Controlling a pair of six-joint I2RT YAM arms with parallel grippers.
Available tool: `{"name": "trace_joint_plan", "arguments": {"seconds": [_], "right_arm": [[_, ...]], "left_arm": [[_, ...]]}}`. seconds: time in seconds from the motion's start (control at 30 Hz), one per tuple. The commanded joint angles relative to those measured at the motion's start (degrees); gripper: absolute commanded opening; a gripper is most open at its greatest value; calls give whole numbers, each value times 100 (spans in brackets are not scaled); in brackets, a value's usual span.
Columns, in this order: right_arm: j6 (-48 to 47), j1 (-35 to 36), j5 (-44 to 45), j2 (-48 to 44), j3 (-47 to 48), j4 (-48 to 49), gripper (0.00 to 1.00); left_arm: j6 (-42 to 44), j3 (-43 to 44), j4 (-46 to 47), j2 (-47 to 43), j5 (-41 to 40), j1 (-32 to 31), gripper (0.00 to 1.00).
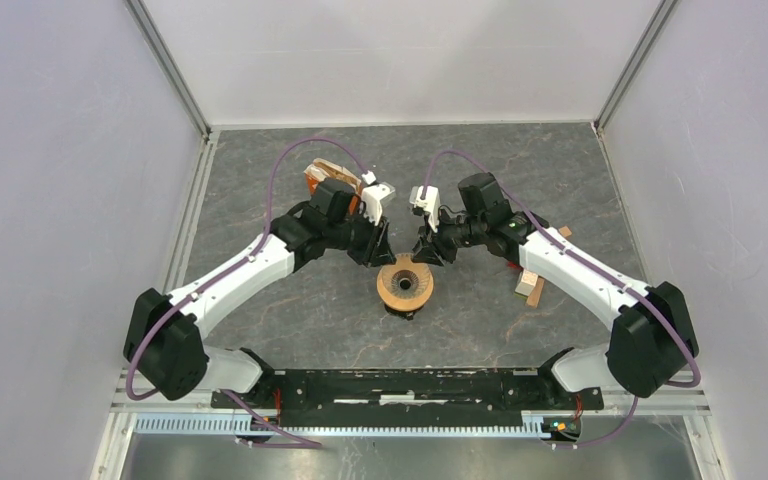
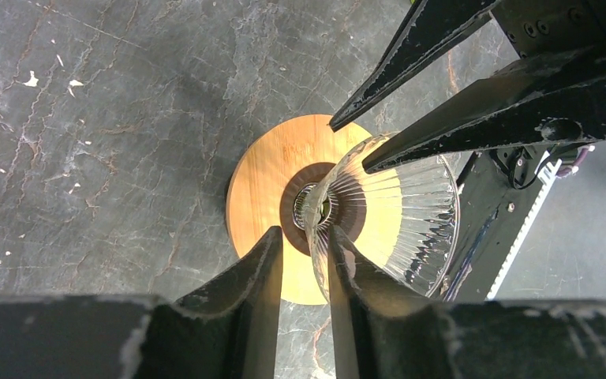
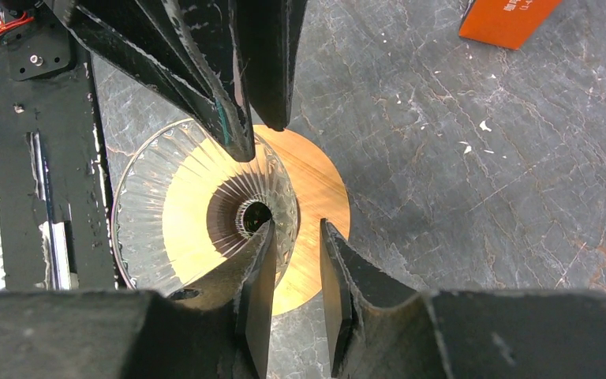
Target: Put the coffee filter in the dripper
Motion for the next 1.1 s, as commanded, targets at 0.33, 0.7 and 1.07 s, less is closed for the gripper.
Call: {"name": "trace_joint_plan", "arguments": {"seconds": [0.33, 0.7, 1.07], "right_arm": [[48, -32, -61, 168, -78, 246, 29], [66, -23, -90, 94, -76, 226, 26], [75, -8, -108, 39, -271, 279, 27]], "left_arm": [[-72, 9, 299, 131, 136, 15, 28], [-18, -322, 346, -102, 117, 15, 13], [-228, -662, 578, -141, 312, 6, 2]]}}
